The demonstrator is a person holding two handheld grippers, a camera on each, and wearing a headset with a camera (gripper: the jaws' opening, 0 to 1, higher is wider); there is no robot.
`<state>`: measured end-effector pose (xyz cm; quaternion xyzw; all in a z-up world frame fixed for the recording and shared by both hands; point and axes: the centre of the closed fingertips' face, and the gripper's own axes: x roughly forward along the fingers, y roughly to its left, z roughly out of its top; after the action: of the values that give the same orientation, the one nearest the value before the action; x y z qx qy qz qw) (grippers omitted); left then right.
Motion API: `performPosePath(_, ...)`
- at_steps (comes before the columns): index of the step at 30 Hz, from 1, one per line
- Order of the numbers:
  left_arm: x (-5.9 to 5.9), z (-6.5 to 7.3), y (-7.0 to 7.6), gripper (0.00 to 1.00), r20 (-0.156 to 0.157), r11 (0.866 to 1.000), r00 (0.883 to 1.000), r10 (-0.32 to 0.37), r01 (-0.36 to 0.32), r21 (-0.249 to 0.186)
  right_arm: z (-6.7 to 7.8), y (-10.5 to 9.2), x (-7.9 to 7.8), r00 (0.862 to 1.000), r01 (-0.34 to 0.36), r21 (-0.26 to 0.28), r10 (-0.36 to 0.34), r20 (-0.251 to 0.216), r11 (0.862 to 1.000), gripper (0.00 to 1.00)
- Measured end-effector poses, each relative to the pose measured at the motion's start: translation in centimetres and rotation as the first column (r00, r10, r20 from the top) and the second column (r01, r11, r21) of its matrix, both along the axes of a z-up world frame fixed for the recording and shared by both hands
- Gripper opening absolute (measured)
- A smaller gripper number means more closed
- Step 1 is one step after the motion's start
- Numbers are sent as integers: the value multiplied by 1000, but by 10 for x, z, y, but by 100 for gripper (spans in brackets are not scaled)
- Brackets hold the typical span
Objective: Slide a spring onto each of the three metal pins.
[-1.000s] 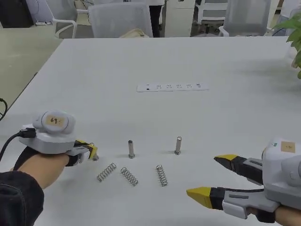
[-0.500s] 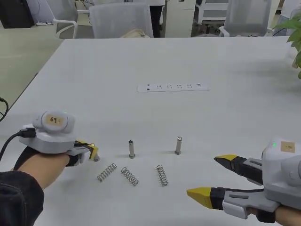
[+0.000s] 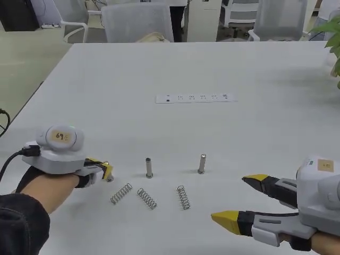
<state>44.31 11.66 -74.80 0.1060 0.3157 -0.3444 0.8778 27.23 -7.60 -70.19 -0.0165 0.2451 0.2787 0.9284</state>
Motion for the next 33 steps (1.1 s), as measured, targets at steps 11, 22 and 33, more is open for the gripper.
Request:
performPosePath(11,1,2,3,12,11,1000,1000,9,-9,-11,0,1,0,1000,-3,-1,3,-1,1000,66)
performPosePath(22,-3,3,5,18,22,1000,1000,13,-12,-26,0,0,0,1000,-3,-2,3,0,1000,66)
performPosePath(33,-16,0,10,19,9,999,1000,17,-17,-41,-1,1,1,1000,-6,-5,6,0,1000,66)
